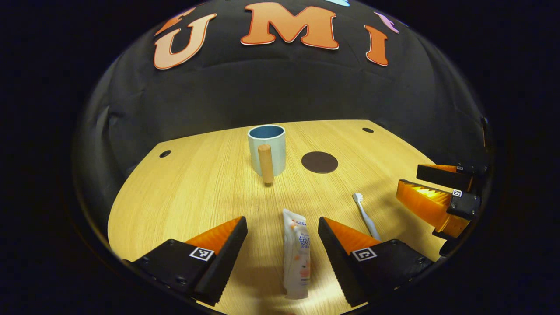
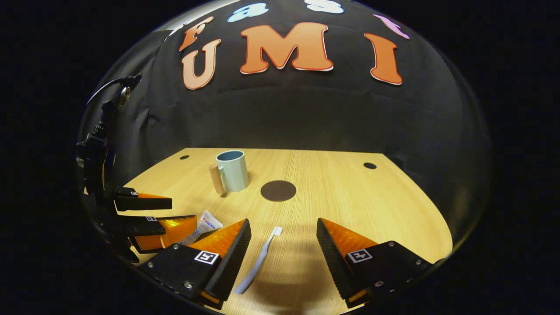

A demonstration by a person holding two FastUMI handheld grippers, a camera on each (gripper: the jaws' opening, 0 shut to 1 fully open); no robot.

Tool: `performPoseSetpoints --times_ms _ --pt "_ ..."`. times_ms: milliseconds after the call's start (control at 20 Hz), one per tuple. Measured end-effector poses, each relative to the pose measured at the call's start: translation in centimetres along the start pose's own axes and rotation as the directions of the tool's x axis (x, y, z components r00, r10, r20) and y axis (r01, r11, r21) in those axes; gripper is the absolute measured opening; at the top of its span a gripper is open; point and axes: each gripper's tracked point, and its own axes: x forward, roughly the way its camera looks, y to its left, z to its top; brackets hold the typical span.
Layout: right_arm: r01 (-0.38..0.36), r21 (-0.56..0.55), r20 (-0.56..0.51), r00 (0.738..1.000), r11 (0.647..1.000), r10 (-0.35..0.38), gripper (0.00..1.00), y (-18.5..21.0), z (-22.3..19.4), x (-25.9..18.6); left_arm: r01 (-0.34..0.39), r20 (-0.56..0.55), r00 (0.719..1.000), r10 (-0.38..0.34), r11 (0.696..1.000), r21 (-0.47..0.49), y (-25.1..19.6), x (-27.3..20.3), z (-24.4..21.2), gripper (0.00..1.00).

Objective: Put the toothbrush and toothpaste on the desktop into the cup, then pick up the cup and place it on the coaster on the desktop.

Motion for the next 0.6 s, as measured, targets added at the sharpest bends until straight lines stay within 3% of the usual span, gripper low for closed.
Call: performPoseSetpoints --times_ms 50,150,500,550,600 --pt "-0.005 0.006 -0.032 0.999 1.000 0.005 0.89 0.3 -0.9 0.3 0.003 -0.010 1.000 -0.003 1.000 0.003 0.0 0.3 -0.5 0.94" --pt "-0.013 0.012 -0.090 0.996 1.000 0.014 0.86 0.7 -2.5 0.7 0.003 -0.039 0.999 -0.003 1.000 0.000 -0.2 1.3 -1.5 0.98" --pt "-0.031 -0.014 -0.231 0.972 0.999 0.027 0.75 2.5 -6.5 2.4 0.020 -0.103 0.994 -0.022 1.000 -0.023 0.0 2.1 -3.6 0.95" --pt "-0.032 -0.004 -0.258 0.966 0.999 0.030 0.74 2.9 -7.1 2.4 0.023 -0.110 0.994 -0.026 0.999 -0.027 0.0 2.4 -3.9 0.88" --pt "-0.042 0.002 -0.276 0.960 0.999 0.041 0.74 3.4 -7.7 2.5 0.025 -0.114 0.993 -0.028 0.999 -0.032 -0.1 2.7 -4.0 0.87"
